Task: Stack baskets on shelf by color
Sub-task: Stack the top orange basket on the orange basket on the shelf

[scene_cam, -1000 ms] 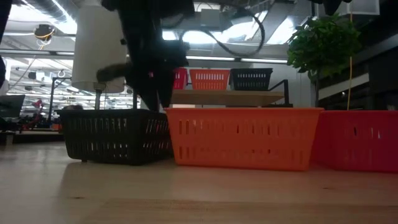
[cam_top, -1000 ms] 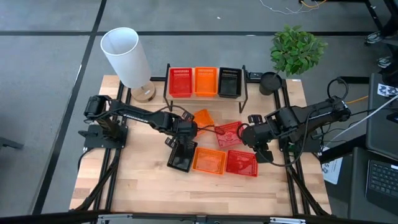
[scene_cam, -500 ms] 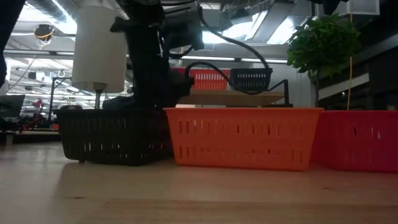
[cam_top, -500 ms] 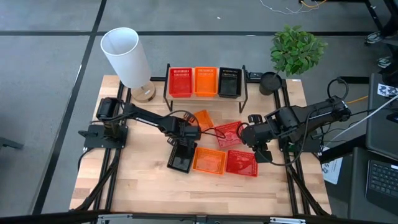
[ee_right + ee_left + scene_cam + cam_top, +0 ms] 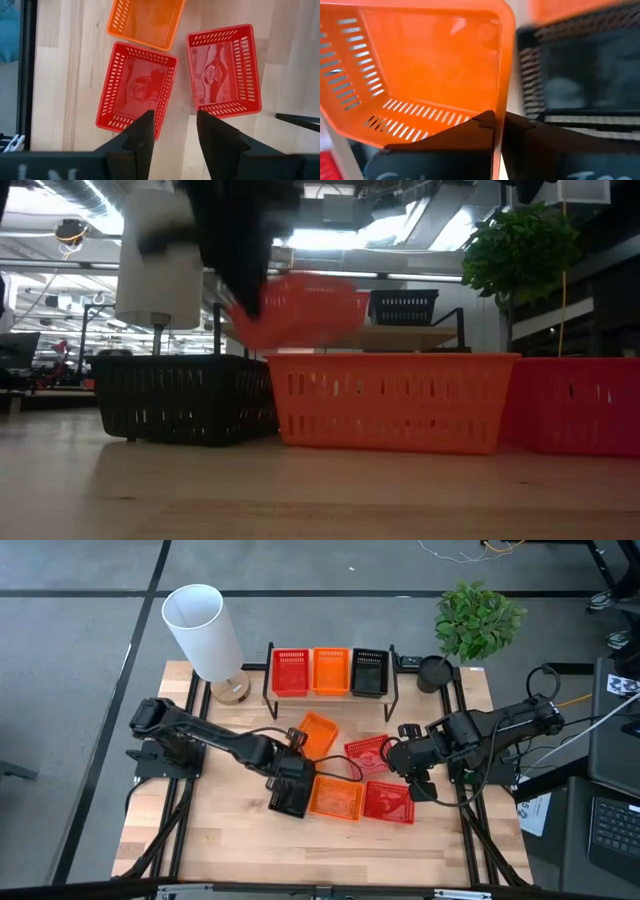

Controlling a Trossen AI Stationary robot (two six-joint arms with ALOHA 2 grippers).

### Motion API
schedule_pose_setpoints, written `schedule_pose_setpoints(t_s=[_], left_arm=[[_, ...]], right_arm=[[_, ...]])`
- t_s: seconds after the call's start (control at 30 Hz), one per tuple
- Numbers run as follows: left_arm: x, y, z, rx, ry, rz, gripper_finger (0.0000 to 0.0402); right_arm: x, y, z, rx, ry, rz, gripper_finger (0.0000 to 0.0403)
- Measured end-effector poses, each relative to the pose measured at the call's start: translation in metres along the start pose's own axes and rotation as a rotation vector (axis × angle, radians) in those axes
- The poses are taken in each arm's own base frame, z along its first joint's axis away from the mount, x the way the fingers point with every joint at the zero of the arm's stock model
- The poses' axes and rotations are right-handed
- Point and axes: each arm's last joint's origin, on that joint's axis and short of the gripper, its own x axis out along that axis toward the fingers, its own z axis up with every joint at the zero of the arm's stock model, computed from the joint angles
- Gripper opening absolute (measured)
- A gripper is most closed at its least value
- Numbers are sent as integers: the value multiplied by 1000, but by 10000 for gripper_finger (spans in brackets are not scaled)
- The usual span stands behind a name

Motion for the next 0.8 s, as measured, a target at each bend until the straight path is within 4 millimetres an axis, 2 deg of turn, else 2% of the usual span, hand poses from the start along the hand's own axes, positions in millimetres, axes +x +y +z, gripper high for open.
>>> schedule_pose_setpoints(t_s=[0.13,0.2,0.27,0.33,0.43,0.53,0.7,0.8], left_arm=[[-43,-1,23,-180,-150,-162,1],[-63,0,32,-229,-212,-187,1],[-80,5,40,-245,-260,-147,1],[-98,18,47,-265,-319,-90,1],[-113,55,49,-353,-384,-28,0],[-116,103,40,-454,-405,40,0],[-106,180,4,-590,-393,75,0],[-88,211,-22,-665,-335,45,0]], right_arm=[[0,0,0,0,5,-1,145],[0,0,-2,3,25,-2,145],[0,0,-5,4,51,-5,145],[-1,1,-9,14,85,-12,145],[-1,4,-13,23,121,-18,145],[-2,8,-15,29,124,-15,145],[-2,19,-18,29,124,-6,145],[-3,27,-21,26,125,1,145]])
